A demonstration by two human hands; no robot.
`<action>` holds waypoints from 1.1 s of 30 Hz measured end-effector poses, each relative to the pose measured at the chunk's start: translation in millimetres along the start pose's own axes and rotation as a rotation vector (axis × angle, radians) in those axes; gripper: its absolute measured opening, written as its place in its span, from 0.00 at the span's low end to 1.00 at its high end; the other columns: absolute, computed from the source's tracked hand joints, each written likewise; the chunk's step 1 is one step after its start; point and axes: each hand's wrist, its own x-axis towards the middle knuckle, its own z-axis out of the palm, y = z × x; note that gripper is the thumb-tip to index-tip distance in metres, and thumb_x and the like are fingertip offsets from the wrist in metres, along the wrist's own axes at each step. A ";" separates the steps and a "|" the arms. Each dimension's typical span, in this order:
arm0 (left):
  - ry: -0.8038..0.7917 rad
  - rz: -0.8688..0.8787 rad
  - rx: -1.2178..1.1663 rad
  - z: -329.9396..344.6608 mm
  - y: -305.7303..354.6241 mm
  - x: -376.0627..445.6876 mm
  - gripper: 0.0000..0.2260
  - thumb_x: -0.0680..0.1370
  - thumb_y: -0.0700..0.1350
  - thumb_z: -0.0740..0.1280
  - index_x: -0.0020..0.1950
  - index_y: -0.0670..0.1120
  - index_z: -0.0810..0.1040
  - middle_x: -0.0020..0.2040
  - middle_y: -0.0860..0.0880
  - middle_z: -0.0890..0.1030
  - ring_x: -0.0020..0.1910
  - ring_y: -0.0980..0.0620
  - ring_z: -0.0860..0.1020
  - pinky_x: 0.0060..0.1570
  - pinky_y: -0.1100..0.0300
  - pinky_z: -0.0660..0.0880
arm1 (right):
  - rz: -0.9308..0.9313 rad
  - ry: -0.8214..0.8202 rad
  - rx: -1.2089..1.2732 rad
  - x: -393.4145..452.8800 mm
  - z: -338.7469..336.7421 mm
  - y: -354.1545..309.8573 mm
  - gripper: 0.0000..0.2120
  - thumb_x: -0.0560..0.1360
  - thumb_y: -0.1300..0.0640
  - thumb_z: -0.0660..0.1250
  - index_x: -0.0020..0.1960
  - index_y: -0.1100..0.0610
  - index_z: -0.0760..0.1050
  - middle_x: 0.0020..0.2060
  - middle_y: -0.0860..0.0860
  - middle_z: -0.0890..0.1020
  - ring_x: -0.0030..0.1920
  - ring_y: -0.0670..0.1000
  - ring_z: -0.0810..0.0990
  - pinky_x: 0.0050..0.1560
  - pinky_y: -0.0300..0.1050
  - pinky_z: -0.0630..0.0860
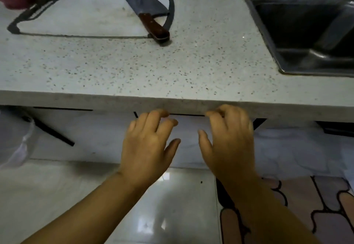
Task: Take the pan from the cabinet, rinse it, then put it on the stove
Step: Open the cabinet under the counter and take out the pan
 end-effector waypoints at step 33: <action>0.480 0.295 0.373 53.4 -21.1 21.7 0.26 0.66 0.44 0.66 0.65 0.44 0.72 0.67 0.38 0.74 0.68 0.35 0.70 0.64 0.28 0.63 | -0.314 0.470 -0.359 4.8 72.7 12.3 0.31 0.64 0.53 0.65 0.67 0.56 0.68 0.67 0.61 0.72 0.67 0.60 0.63 0.60 0.60 0.61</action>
